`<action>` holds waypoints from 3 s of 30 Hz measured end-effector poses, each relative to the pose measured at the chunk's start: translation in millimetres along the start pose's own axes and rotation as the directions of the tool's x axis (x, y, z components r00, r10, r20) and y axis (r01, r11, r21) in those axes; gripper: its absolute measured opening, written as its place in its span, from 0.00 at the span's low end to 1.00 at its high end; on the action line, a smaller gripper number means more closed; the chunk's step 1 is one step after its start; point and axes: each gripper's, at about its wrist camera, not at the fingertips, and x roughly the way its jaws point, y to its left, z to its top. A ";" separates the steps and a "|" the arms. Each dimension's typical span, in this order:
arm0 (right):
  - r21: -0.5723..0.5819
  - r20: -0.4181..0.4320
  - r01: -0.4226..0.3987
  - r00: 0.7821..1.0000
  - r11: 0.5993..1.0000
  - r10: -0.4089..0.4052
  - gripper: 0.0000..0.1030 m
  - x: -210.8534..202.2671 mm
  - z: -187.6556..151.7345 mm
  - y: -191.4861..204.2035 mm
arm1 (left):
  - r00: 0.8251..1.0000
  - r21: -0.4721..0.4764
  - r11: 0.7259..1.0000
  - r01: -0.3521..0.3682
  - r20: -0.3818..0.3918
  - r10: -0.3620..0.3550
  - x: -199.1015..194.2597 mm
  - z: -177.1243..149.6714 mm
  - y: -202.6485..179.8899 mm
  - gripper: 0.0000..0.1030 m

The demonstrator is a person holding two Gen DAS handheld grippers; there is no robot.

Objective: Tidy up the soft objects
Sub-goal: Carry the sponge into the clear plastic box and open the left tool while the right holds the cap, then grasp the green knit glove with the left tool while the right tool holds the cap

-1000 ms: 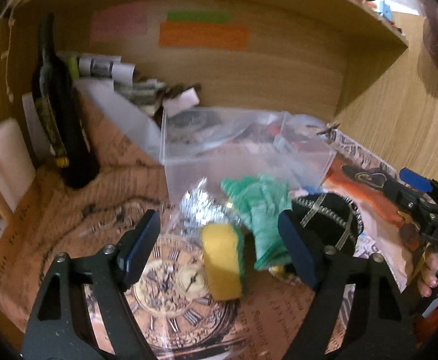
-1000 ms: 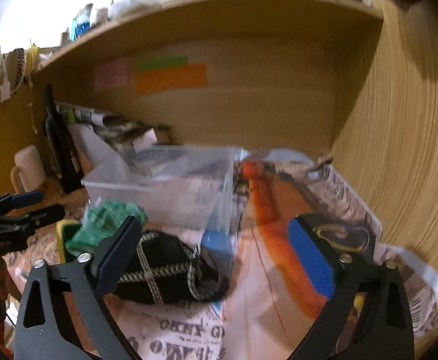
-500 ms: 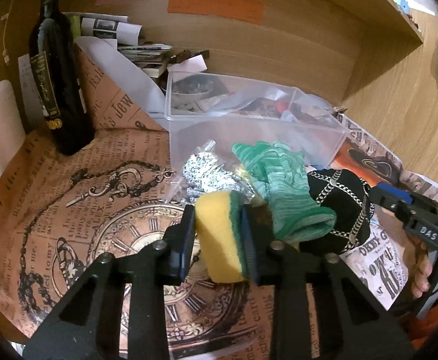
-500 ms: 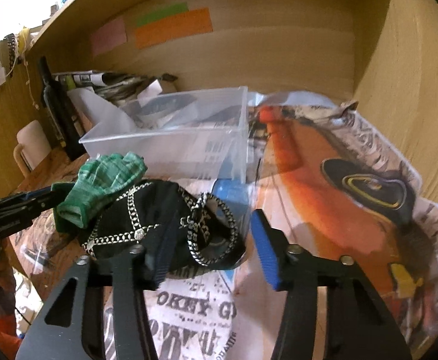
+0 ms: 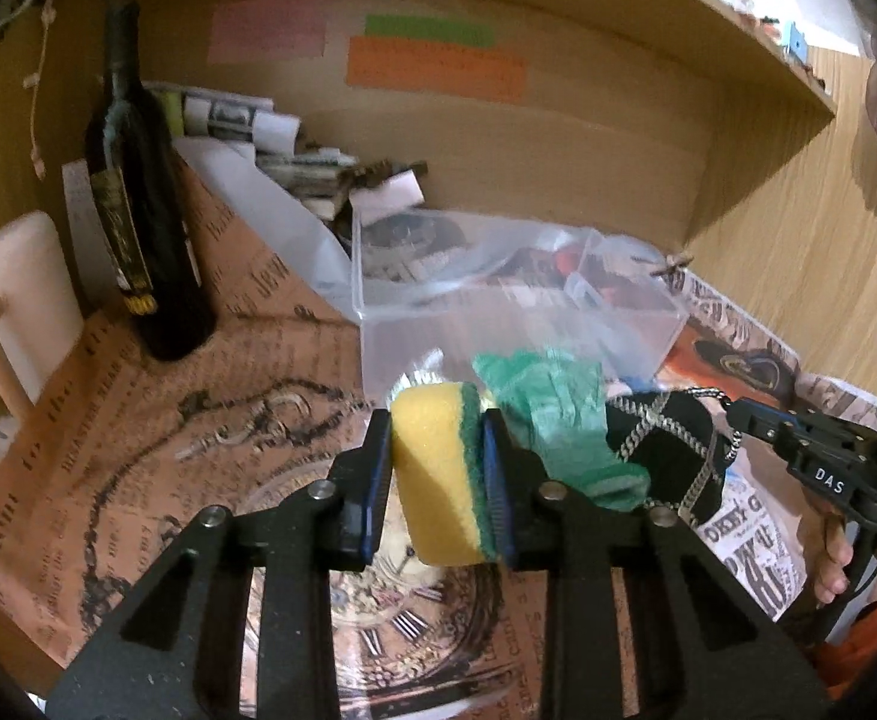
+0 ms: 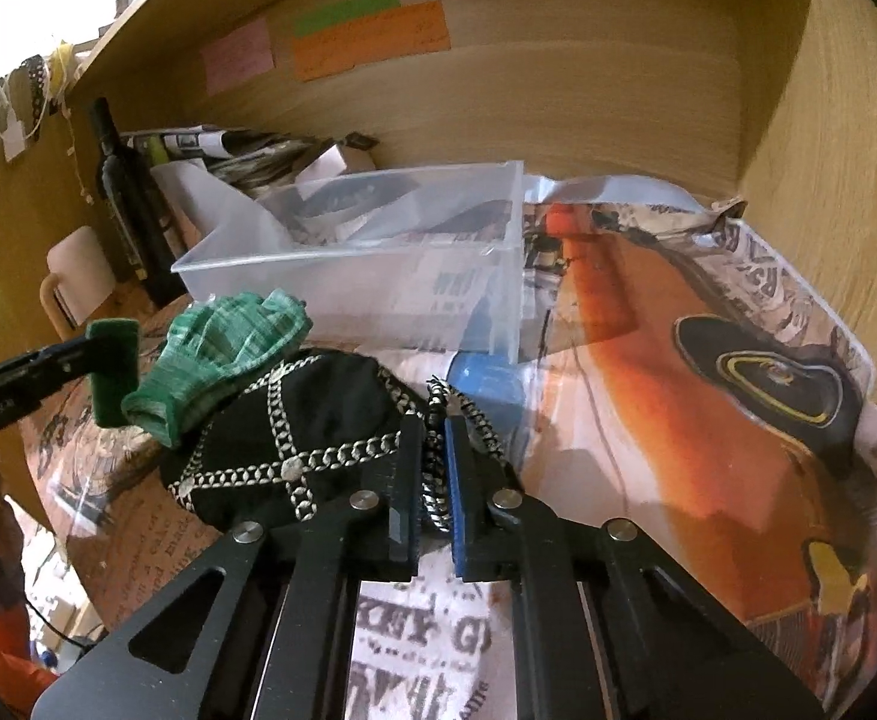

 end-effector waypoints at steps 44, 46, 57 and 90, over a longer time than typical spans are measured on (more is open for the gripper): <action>-0.179 -0.002 0.029 1.000 0.984 -0.030 0.06 96.5 120.5 17.9 | 0.985 0.104 0.993 0.052 -0.170 -0.033 160.7 120.9 -4.5 0.28; -0.172 -0.040 0.025 0.999 0.985 -0.033 0.06 107.4 118.1 14.9 | 0.982 0.117 0.992 0.044 -0.189 -0.021 171.0 119.6 -6.0 0.28; -0.147 -0.149 -0.008 0.989 0.989 -0.014 0.07 128.2 109.9 10.9 | 0.978 0.120 0.991 0.054 -0.208 -0.028 173.1 114.2 -12.6 0.49; -0.173 0.053 0.012 0.999 0.985 -0.003 0.81 16.2 61.7 40.6 | 0.997 0.189 0.981 0.048 -0.072 -0.035 56.6 53.3 -26.2 0.98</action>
